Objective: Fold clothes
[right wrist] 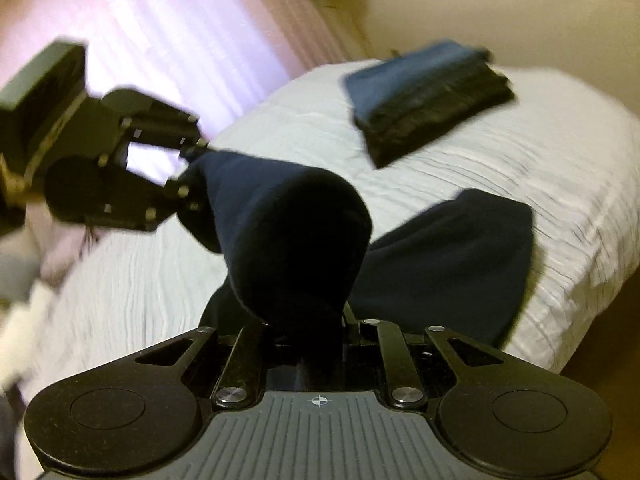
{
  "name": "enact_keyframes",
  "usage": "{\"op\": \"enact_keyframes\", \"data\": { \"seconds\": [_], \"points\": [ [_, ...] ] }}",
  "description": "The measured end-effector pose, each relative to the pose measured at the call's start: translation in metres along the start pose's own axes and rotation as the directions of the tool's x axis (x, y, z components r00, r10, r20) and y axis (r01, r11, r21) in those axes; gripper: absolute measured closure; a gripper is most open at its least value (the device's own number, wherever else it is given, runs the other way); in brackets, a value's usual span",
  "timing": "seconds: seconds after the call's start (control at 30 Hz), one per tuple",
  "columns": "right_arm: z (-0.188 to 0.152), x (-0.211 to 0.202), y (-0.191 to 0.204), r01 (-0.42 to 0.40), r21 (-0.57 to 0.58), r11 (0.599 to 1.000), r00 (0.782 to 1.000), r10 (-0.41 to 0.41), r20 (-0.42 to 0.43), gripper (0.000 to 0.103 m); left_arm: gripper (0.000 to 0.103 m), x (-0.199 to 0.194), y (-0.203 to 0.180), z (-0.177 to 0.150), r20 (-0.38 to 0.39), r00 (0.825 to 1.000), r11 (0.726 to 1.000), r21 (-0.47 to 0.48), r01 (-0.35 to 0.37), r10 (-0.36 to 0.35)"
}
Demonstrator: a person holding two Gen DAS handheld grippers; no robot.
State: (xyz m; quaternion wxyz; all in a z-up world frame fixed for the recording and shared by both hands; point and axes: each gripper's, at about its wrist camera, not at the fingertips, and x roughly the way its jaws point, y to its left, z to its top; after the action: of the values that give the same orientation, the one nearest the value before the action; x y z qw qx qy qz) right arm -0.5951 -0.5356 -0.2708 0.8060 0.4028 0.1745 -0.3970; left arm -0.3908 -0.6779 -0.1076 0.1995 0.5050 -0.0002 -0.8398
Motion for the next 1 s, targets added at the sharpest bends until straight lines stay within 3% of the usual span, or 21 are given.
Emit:
{"op": "enact_keyframes", "data": {
  "seconds": [0.2,0.33,0.4,0.47,0.53,0.63,0.7,0.73,0.77,0.8,0.87,1.0],
  "points": [
    [0.034,0.028,-0.102,-0.019,0.240,0.971,0.997,0.037,-0.072,0.086,0.082,0.092,0.060,0.038,-0.085,0.991,0.994,-0.060,0.095,-0.100],
    [0.036,0.046,-0.154,-0.019,0.383,0.923,0.991,0.069,-0.118,0.085,0.066,0.140,0.093,0.047,-0.126,0.982,0.981,-0.149,0.121,-0.140],
    [0.038,0.047,-0.166,0.010,0.419,0.908,0.992,0.043,-0.119,0.052,0.064,0.149,0.104,0.041,-0.129,0.983,0.968,-0.230,0.102,-0.135],
    [0.035,0.030,-0.168,0.016,0.442,0.897,0.998,0.016,-0.067,0.042,0.064,0.146,0.111,0.034,-0.105,0.983,0.943,-0.312,0.113,-0.152],
    [0.039,0.019,-0.172,0.000,0.460,0.888,1.000,0.012,-0.023,0.042,0.067,0.135,0.116,0.027,-0.059,0.985,0.912,-0.390,0.129,-0.164],
    [0.052,0.014,-0.176,-0.010,0.455,0.890,1.000,0.000,0.023,0.042,0.068,0.124,0.130,0.012,0.018,0.985,0.819,-0.553,0.153,-0.172],
    [0.061,0.022,-0.181,0.004,0.462,0.887,0.999,-0.025,0.038,0.043,0.069,0.130,0.139,0.005,0.029,0.986,0.759,-0.634,0.145,-0.164],
    [0.065,0.027,-0.183,0.013,0.469,0.883,0.998,-0.037,0.041,0.045,0.071,0.137,0.143,0.004,0.019,0.988,0.743,-0.657,0.129,-0.155],
    [0.068,0.033,-0.189,0.031,0.485,0.874,0.998,-0.052,0.029,0.062,0.071,0.147,0.146,0.003,-0.002,0.990,0.736,-0.669,0.105,-0.143],
    [0.071,0.040,-0.193,0.050,0.494,0.868,0.998,-0.065,0.012,0.065,0.071,0.156,0.150,0.002,-0.019,0.990,0.730,-0.677,0.090,-0.139],
    [0.073,0.051,-0.201,0.082,0.490,0.868,0.996,-0.085,-0.018,0.066,0.071,0.177,0.153,0.004,-0.062,0.989,0.725,-0.687,0.053,-0.132],
    [0.077,0.069,-0.214,0.119,0.489,0.864,0.993,-0.099,-0.067,0.065,0.069,0.192,0.150,0.009,-0.114,0.986,0.745,-0.666,0.018,-0.125]
  ]
}}
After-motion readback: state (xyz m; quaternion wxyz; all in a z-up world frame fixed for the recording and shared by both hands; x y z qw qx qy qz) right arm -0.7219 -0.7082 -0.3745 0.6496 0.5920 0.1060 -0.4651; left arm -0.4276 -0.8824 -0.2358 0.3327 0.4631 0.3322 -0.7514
